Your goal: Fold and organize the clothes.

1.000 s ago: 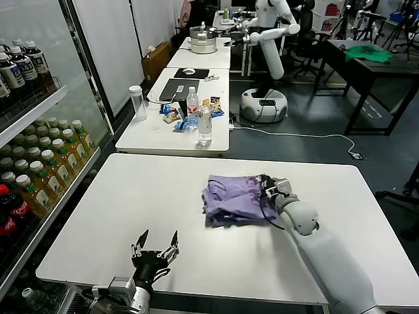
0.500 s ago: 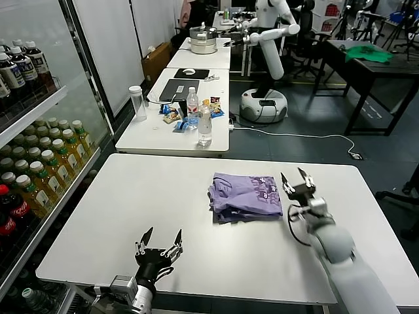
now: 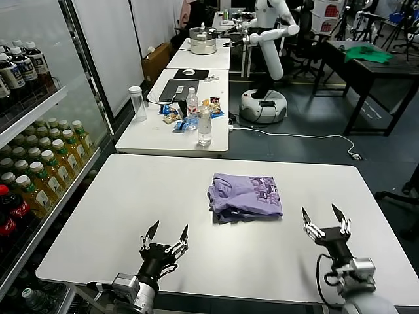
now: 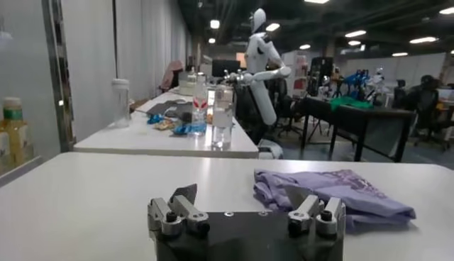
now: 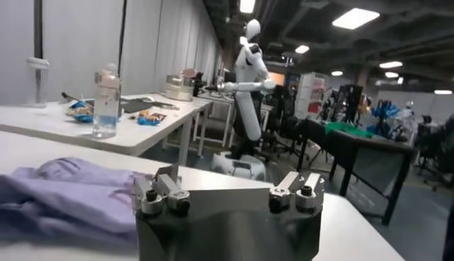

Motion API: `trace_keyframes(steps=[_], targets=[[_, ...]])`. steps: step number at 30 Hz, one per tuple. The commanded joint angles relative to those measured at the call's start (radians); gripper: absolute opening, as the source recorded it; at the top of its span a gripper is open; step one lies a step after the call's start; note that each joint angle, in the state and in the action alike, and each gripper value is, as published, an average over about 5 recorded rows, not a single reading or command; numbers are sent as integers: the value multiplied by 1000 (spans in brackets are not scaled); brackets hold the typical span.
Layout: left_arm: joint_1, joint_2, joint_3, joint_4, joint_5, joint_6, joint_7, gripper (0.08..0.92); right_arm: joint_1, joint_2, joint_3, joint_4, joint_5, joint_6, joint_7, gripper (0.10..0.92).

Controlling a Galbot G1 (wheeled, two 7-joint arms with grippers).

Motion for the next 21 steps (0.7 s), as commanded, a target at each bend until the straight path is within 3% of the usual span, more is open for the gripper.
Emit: trace_keyframes(steps=[1,21], targets=[[-10,26,-2,-13,0,-10,18,823,-229,80,115,161,27,4,-19,823],[-49,43,17,-6,0,-13,59,823,-257,112,145,217,-36,7,60,823]])
